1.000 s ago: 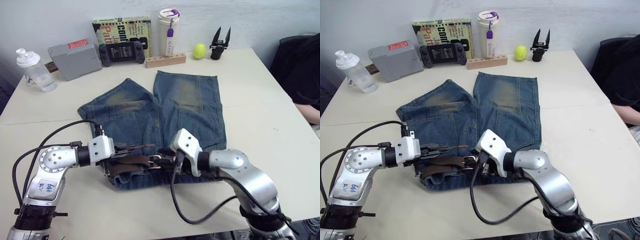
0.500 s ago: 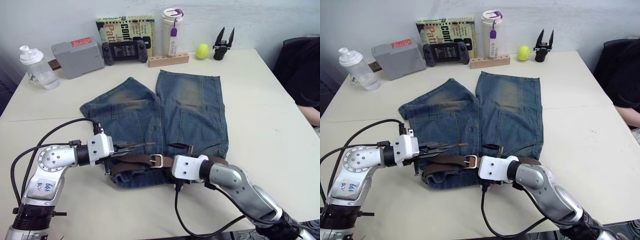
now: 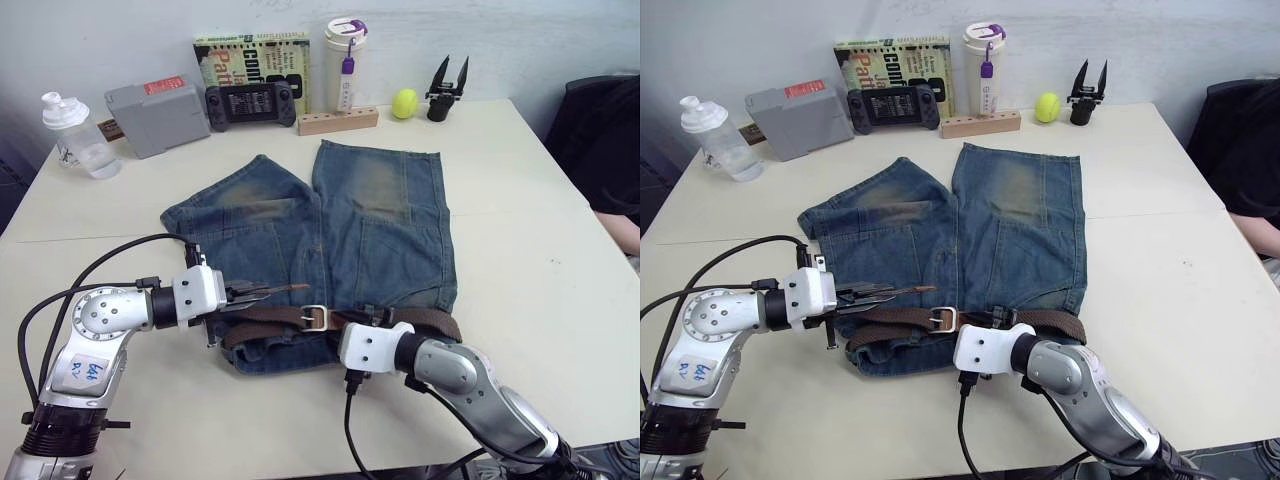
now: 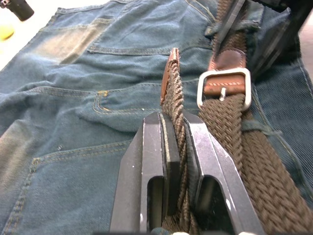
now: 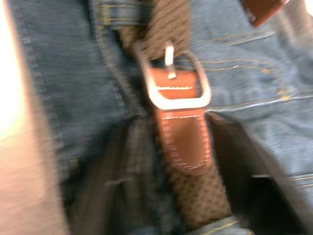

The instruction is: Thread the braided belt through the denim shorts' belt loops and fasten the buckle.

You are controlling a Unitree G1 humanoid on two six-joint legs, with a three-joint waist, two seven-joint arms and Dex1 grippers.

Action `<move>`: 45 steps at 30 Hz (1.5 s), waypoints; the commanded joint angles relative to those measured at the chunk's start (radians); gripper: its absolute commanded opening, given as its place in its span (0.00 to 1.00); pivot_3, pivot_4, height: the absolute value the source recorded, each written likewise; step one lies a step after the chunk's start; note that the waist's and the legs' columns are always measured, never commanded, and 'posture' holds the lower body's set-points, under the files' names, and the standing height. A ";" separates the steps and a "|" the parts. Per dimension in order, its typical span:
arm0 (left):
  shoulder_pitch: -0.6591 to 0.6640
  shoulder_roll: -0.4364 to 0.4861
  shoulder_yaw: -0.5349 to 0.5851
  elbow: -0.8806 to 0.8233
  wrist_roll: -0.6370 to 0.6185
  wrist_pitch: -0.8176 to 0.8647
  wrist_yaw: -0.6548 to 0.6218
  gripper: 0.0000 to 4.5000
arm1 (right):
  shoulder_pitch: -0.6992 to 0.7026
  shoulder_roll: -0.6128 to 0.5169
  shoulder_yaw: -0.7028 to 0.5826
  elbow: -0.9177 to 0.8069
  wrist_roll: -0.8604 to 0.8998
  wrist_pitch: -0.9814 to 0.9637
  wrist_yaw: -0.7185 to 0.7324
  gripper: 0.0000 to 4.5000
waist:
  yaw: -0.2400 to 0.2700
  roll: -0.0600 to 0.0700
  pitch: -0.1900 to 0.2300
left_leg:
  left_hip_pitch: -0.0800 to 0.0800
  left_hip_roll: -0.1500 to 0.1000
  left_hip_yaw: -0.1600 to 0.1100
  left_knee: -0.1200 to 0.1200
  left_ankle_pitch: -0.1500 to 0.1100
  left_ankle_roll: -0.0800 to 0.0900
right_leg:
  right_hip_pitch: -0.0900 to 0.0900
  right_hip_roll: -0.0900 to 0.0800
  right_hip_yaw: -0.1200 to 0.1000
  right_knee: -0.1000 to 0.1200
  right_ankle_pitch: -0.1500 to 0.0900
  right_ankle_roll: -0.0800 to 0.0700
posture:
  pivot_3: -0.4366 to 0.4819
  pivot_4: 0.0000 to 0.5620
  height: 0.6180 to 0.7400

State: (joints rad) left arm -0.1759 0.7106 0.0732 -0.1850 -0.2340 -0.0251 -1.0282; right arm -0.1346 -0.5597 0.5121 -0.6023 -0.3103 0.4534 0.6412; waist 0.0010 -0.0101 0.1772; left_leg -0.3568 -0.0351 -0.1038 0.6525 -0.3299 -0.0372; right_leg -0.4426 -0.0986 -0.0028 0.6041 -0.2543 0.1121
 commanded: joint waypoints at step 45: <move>-0.067 0.029 -0.067 0.031 0.031 -0.080 -0.002 0.00 | 0.038 0.001 -0.048 -0.005 -0.102 -0.066 -0.030 0.61 | -0.003 0.000 0.000 | 0.001 0.000 0.003 0.001 0.000 0.000 | 0.000 0.001 0.003 0.003 0.000 0.000 | 0.48 0.27 0.71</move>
State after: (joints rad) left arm -0.2326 0.7386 -0.0022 -0.1410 -0.1881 -0.1066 -1.0375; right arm -0.1053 -0.5654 0.4474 -0.6106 -0.3931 0.4019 0.6173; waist -0.0021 -0.0104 0.1771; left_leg -0.3554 -0.0348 -0.1010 0.6535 -0.3301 -0.0367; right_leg -0.4430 -0.0970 0.0000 0.6075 -0.2545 0.1118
